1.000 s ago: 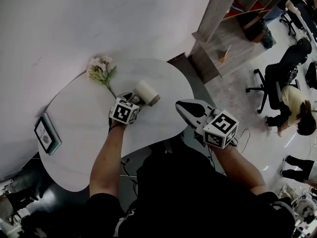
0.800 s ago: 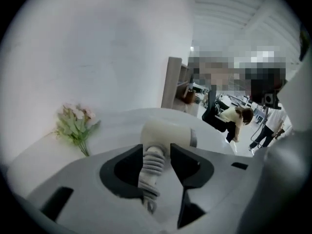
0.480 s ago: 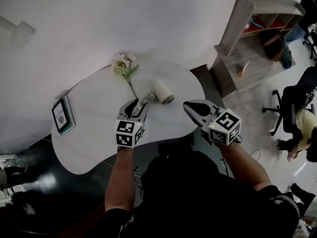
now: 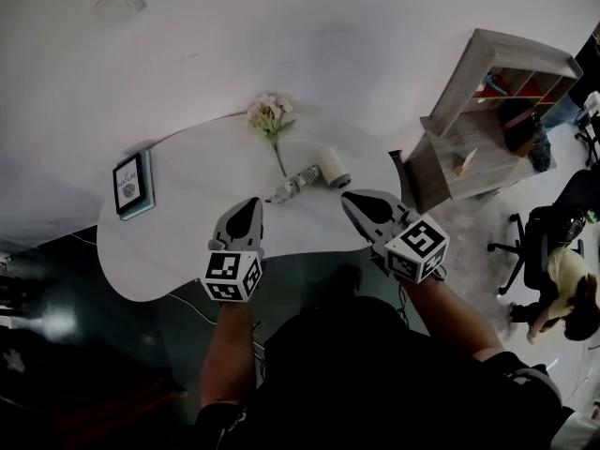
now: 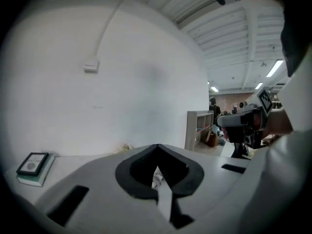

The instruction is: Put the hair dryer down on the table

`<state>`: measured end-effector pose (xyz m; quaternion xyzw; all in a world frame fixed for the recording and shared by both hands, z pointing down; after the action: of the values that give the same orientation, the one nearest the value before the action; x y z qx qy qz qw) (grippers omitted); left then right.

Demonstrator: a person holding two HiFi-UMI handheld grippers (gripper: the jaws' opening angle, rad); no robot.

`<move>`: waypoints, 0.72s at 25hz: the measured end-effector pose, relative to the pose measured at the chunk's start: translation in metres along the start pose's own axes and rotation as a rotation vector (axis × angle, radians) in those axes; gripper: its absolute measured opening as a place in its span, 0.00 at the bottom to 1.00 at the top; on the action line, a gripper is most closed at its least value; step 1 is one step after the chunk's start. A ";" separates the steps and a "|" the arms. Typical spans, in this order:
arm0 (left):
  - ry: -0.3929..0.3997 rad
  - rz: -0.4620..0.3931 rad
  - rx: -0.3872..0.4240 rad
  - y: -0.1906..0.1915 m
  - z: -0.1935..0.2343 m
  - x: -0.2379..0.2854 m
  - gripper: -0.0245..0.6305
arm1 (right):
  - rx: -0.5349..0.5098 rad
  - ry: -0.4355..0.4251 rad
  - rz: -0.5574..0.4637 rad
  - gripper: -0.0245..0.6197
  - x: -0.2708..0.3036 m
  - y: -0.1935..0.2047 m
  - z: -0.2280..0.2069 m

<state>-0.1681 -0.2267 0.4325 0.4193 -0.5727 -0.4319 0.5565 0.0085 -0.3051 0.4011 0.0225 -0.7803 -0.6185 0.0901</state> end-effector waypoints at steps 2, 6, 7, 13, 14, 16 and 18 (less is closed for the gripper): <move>-0.006 -0.048 -0.018 0.000 0.003 -0.034 0.05 | -0.027 -0.018 -0.027 0.05 -0.001 -0.008 0.031; -0.007 -0.102 -0.034 0.005 0.000 -0.089 0.05 | -0.045 -0.033 -0.056 0.05 -0.007 -0.023 0.082; -0.002 -0.113 -0.022 0.005 0.000 -0.101 0.05 | -0.036 -0.031 -0.066 0.05 -0.008 -0.025 0.093; 0.046 -0.204 -0.044 0.002 -0.016 -0.147 0.05 | -0.053 -0.009 -0.071 0.05 -0.038 -0.029 0.134; 0.048 -0.215 -0.037 -0.001 -0.018 -0.149 0.05 | -0.067 -0.003 -0.073 0.04 -0.045 -0.031 0.135; 0.049 -0.231 -0.020 -0.009 -0.021 -0.151 0.05 | -0.092 0.008 -0.083 0.04 -0.058 -0.037 0.131; 0.046 -0.246 -0.017 -0.020 -0.023 -0.151 0.05 | -0.104 0.024 -0.102 0.04 -0.070 -0.044 0.122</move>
<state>-0.1411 -0.0871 0.3722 0.4916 -0.5003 -0.4920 0.5157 0.0530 -0.1880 0.3245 0.0646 -0.7437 -0.6619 0.0688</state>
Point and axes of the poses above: the fingertips, and each gripper's own axes: x forward along the fingers, z to its left, y out of its underside, the point moved 2 cm from there along -x, backward along the fingers
